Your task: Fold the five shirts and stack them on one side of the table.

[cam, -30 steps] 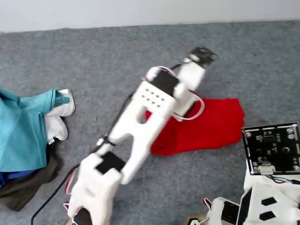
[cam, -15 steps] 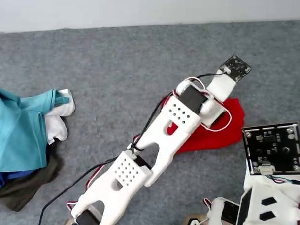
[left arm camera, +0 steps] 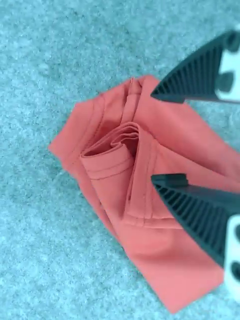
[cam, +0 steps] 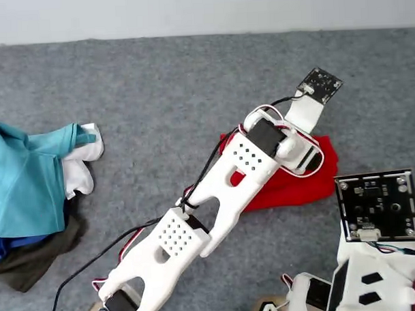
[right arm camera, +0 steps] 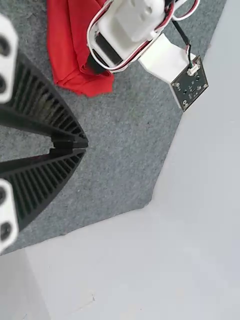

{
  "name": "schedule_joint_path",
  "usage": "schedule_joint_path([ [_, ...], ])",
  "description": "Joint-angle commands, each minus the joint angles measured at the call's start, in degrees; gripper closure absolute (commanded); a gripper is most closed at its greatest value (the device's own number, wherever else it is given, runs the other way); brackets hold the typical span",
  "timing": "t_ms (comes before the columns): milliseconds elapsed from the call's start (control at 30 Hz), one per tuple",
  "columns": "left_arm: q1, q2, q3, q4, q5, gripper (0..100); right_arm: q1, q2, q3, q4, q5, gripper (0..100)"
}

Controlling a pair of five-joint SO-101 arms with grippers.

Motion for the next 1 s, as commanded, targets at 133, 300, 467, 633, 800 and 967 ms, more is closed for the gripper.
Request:
schedule_joint_path([
  [133,-7.5,-6.5,-3.6,6.3,-2.2,88,0.6,0.0,-1.2,2.0,-0.4,98.3],
  [300,-11.3,-10.4,4.5,6.2,-7.7,99,0.6,0.2,-1.1,2.0,-0.5,98.3],
  [467,-11.8,-12.7,17.6,6.2,-8.6,99,0.6,0.1,-1.1,2.0,-0.5,98.3],
  [633,-11.7,-12.8,25.9,6.2,-8.6,99,0.6,0.0,-1.1,2.1,-0.4,98.3],
  [800,-10.5,-12.5,29.6,6.2,-8.6,99,0.7,0.0,-1.1,2.1,-0.4,98.3],
  [967,-7.3,-12.5,34.0,6.2,-8.6,99,0.7,0.0,-1.1,2.1,-0.4,98.3],
])
